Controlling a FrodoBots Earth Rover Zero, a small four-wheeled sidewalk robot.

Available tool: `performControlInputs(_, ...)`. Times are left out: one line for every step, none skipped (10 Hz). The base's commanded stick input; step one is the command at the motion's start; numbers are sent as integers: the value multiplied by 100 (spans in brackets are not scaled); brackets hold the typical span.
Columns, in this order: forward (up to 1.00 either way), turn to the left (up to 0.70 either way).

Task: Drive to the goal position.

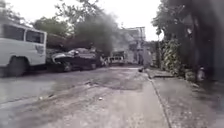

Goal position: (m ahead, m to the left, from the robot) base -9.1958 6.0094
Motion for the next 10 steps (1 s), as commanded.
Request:
performControlInputs(100,27)
performControlInputs(42,38)
performControlInputs(0,45)
performControlInputs(0,45)
performControlInputs(0,45)
performControlInputs(0,45)
performControlInputs(0,45)
performControlInputs(0,45)
performControlInputs(0,45)
performControlInputs(0,45)
